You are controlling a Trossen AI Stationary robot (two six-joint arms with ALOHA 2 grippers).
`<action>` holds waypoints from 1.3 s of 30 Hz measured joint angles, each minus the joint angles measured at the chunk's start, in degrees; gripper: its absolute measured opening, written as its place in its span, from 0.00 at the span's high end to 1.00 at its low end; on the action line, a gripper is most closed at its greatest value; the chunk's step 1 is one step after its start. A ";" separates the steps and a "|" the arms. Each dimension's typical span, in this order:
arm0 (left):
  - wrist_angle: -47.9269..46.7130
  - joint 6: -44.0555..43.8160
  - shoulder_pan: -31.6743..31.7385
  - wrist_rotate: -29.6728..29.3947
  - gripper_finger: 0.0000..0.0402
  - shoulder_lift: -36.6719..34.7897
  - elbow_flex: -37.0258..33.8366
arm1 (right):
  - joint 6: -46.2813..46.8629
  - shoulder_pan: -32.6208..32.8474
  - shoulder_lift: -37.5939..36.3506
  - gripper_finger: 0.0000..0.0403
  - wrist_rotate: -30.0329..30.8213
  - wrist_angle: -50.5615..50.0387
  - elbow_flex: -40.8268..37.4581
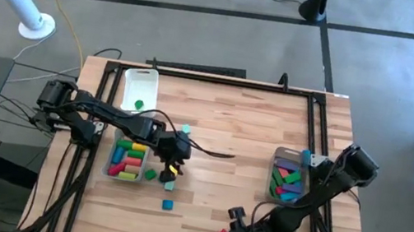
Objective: Sort blocks by size
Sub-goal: Put the red semicircular block into the white bin
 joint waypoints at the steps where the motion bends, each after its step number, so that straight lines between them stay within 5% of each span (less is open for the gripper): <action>1: 0.04 -0.32 0.00 0.00 0.55 0.00 0.02 | -1.11 0.22 0.46 0.50 -0.01 0.40 0.00; 11: 0.00 -3.40 -0.41 -0.05 0.55 0.00 0.02 | -5.21 -0.91 4.91 0.41 -0.17 4.59 -0.02; 39: 1.07 -3.21 -0.76 -0.12 0.55 -0.04 0.04 | -12.95 -6.15 5.09 0.40 -5.41 8.32 -4.31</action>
